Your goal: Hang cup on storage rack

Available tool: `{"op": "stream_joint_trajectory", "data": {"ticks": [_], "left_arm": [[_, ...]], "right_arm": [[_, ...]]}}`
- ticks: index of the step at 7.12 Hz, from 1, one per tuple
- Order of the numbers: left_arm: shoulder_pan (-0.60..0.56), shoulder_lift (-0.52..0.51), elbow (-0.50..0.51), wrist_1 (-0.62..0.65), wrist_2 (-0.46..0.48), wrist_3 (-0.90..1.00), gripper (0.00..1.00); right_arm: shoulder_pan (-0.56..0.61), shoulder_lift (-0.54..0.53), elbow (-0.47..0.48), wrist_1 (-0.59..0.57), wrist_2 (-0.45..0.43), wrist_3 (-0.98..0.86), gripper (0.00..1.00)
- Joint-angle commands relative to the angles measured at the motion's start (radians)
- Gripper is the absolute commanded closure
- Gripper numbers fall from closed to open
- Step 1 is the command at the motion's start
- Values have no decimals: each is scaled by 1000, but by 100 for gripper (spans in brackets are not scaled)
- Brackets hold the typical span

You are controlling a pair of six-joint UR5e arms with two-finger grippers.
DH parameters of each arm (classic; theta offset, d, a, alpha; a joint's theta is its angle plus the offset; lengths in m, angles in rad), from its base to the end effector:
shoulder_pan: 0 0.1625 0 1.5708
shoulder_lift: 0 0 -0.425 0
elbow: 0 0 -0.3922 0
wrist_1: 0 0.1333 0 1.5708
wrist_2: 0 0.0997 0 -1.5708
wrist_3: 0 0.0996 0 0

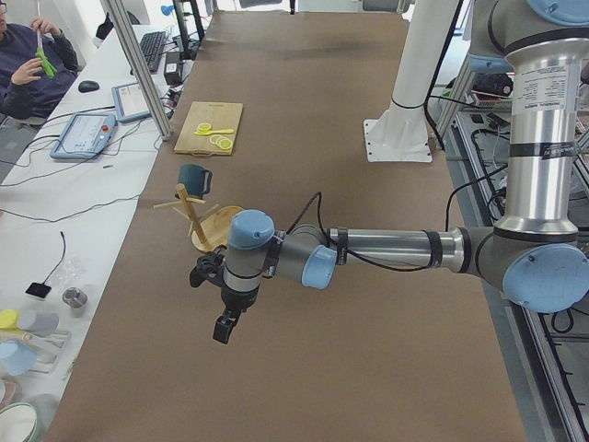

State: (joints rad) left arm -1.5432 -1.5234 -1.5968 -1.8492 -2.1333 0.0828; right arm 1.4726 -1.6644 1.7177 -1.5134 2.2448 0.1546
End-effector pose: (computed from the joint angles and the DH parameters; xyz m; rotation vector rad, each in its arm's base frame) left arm -0.0666 -0.4918 0.6516 0.2658 0.5529 0.1792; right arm 0.0257 -0.4644 0.6311 0.0207 -0.6813 0.0169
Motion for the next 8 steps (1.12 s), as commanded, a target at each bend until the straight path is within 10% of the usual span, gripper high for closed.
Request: {"op": "stream_joint_trajectory", "data": {"ticks": [1,3,8], "left_arm": [[-2,3,31,98,-216,-92,1],[-5,0,23,178,-315,-92,1],[-38,-1,-37,252,-211,-87,1]], "right_arm": [[0,-2,-1,1,2,0,0],[0,-5,-1,-1,2,0,0],[0,-3,-3,1,2,0,0]]}}
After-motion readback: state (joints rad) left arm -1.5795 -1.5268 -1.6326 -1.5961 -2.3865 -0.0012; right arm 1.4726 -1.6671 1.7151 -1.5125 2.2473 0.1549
